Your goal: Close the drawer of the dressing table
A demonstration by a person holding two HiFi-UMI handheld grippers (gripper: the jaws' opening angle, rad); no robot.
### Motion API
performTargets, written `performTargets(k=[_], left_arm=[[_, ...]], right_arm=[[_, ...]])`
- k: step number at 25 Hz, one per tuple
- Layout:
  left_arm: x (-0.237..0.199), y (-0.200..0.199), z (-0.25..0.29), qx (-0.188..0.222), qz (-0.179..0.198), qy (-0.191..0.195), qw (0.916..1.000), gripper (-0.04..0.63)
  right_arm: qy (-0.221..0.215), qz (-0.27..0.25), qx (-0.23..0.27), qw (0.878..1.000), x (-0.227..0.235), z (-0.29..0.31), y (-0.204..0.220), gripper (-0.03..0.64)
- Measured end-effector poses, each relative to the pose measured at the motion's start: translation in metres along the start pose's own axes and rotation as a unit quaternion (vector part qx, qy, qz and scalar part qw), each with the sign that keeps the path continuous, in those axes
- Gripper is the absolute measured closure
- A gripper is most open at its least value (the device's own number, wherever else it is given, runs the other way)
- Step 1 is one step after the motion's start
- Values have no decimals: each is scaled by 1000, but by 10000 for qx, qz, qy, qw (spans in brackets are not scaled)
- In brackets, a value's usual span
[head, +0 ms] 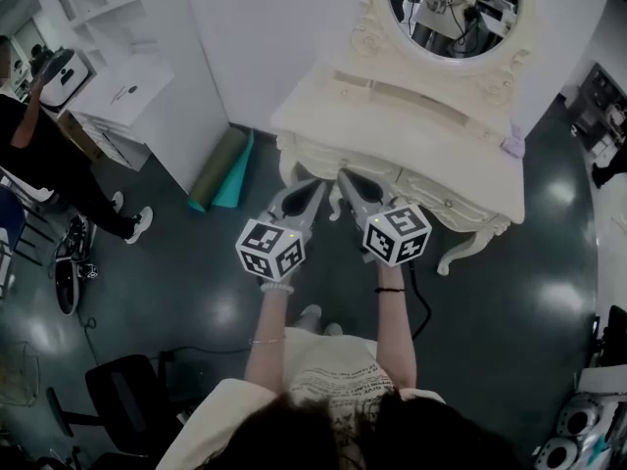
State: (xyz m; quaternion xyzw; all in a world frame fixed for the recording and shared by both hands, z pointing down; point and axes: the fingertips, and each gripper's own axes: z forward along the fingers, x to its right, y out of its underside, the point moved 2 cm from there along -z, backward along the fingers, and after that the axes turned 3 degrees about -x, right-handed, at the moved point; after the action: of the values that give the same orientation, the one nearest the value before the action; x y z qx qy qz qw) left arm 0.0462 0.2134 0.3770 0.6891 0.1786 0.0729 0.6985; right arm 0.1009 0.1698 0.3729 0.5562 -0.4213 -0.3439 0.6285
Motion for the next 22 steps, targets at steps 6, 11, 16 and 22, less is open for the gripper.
performTargets(k=[6,11,16,22], left_arm=[[9,0,-2,-10,-44,-49,10000,595],[7,8,-7,-153,-81,-153,9997,595],[-4,12,-12,-218,-142,-297,9992,595],[-17,19,-5,-312,-234,-335,9987,595]], right_arm=[[-16,57,4,10000,2,-9,0,614],[35,169,2,9999,8,-10,5,614],[-29,262,-50,9996,9,-2,13,614],[-82,390,-119,9991,16,13,21,614]])
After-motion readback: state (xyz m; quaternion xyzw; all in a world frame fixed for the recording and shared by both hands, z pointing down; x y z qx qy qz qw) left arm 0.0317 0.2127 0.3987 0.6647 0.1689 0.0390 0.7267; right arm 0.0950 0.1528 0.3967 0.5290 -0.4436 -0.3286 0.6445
